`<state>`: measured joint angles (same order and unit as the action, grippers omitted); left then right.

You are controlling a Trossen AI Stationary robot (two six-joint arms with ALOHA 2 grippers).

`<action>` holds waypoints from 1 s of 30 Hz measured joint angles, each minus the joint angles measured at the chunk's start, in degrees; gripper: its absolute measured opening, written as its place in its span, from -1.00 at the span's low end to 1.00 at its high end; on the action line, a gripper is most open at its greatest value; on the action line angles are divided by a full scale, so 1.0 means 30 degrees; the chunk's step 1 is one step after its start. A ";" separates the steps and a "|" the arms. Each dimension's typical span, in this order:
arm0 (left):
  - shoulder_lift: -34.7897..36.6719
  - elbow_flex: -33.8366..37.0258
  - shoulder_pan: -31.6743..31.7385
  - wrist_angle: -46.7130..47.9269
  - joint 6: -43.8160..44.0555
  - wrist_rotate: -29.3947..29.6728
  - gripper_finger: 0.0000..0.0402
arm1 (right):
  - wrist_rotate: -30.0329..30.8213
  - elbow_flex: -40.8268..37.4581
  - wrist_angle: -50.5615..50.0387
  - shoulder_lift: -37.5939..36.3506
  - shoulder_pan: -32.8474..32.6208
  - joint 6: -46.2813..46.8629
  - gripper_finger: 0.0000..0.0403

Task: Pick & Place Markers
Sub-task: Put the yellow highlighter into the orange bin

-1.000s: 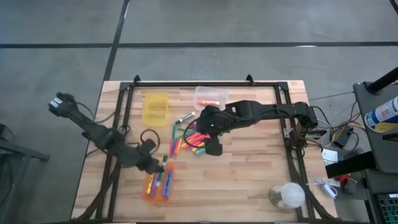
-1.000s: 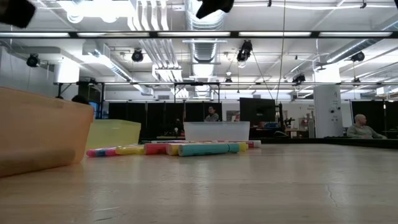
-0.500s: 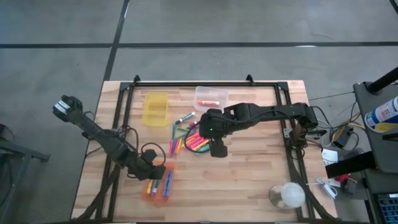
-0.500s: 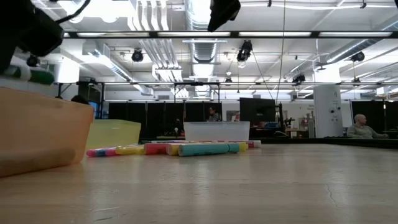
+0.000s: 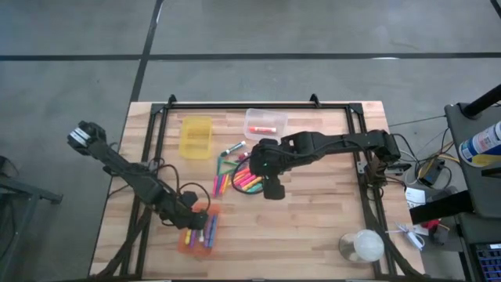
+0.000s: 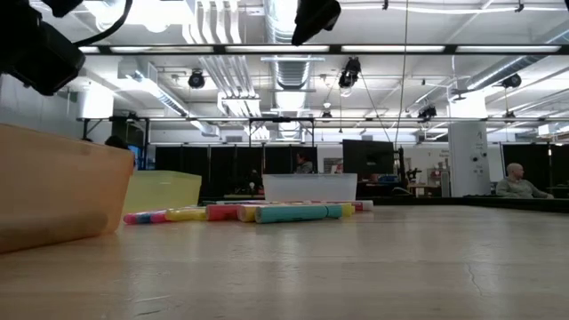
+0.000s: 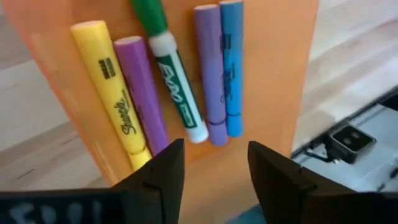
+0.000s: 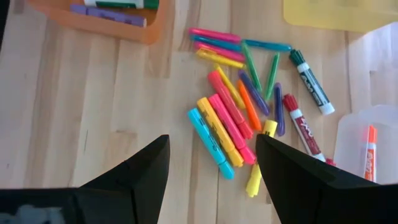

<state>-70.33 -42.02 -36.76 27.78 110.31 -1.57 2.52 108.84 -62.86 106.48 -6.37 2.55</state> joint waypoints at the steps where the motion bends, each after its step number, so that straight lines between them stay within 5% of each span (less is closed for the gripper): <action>1: 0.0144 -0.0020 0.0003 -0.0057 -0.0232 0.0033 -0.15 | 0.0007 0.0000 0.0030 0.0000 0.0000 -0.0027 0.16; 9: 0.2265 -0.0979 0.0480 -0.0086 -0.2722 0.3415 -0.14 | 0.0351 -0.0107 0.0222 0.0044 0.0000 -0.0276 0.17; 15: 0.4853 -0.2031 0.1200 -0.0123 -0.5188 0.8110 -0.14 | 0.1783 -0.0306 0.0936 0.0058 0.0084 0.0585 0.14; 23: 0.7380 -0.4322 0.1380 -0.0642 -1.1581 1.4216 -0.14 | 0.0609 -0.2057 0.1678 0.0058 0.1403 0.2166 0.13; 30: 0.7850 -0.6268 0.1380 -0.1757 -1.7578 1.5513 -0.14 | 0.0485 -0.4550 0.3064 0.0087 0.2568 0.2590 0.12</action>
<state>-46.78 -60.82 -32.62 22.51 57.58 44.97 3.98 95.19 -53.67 106.74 1.33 10.32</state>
